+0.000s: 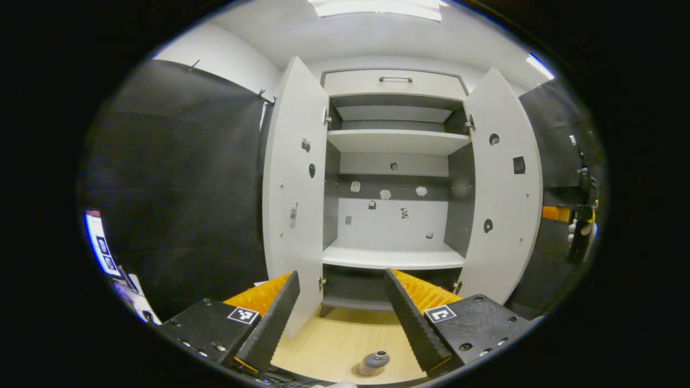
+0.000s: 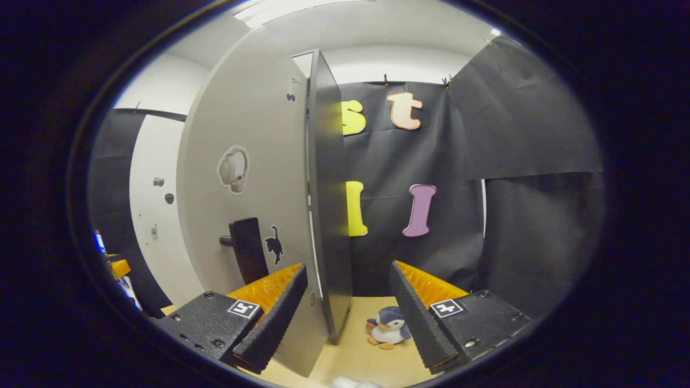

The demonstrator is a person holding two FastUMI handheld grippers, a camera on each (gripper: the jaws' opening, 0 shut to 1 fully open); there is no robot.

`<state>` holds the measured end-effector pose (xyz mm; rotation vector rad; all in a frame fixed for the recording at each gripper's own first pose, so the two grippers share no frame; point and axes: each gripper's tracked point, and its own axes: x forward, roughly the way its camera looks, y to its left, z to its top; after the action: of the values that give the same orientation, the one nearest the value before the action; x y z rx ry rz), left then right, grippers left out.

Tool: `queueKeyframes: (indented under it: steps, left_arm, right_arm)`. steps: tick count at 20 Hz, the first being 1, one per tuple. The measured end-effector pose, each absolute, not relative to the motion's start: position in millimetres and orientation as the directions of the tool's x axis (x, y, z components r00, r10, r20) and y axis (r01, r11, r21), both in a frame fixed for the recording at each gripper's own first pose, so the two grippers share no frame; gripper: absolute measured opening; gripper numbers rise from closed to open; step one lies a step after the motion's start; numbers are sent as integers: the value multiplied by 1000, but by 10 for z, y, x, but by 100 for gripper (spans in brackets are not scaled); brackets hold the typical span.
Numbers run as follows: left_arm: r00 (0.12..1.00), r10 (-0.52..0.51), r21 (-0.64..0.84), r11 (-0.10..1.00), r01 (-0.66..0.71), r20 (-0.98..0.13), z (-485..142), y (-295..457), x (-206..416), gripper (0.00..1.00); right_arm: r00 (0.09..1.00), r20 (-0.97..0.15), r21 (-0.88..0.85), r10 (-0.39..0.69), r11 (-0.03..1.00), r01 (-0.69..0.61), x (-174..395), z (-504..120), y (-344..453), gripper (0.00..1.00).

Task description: Grasp the bottle in the cabinet with the left hand and place it on the coaster, then close the right door with the right hand and the left door with the left hand.

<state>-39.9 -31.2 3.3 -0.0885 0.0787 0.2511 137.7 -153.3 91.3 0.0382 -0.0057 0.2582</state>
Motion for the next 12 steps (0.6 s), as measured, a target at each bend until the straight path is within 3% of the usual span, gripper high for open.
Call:
queueKeyframes:
  steps: [4, 5, 6, 7, 12]
  left_arm:
    - [951, 290, -46, 954, -296, -111, -20, -208, -588, 96]
    - [949, 293, -44, 953, -300, -112, -20, -191, -609, 92]
    - [949, 293, -45, 953, -300, -112, -18, -184, -628, 100]
    - [950, 291, -45, 954, -298, -112, -21, -173, -641, 96]
    - [952, 282, -38, 957, -289, -120, -72, -101, -673, 100]
  right_arm:
    - [965, 31, -10, 261, 965, -260, 1371, 966, -1490, 97]
    - [965, 30, -13, 259, 966, -259, 1392, 954, -1470, 97]
    - [966, 28, -9, 257, 966, -257, 1396, 953, -1471, 97]
    - [966, 23, -5, 258, 966, -258, 1399, 948, -1449, 98]
    - [967, -3, -25, 256, 966, -256, 1369, 962, -1283, 97]
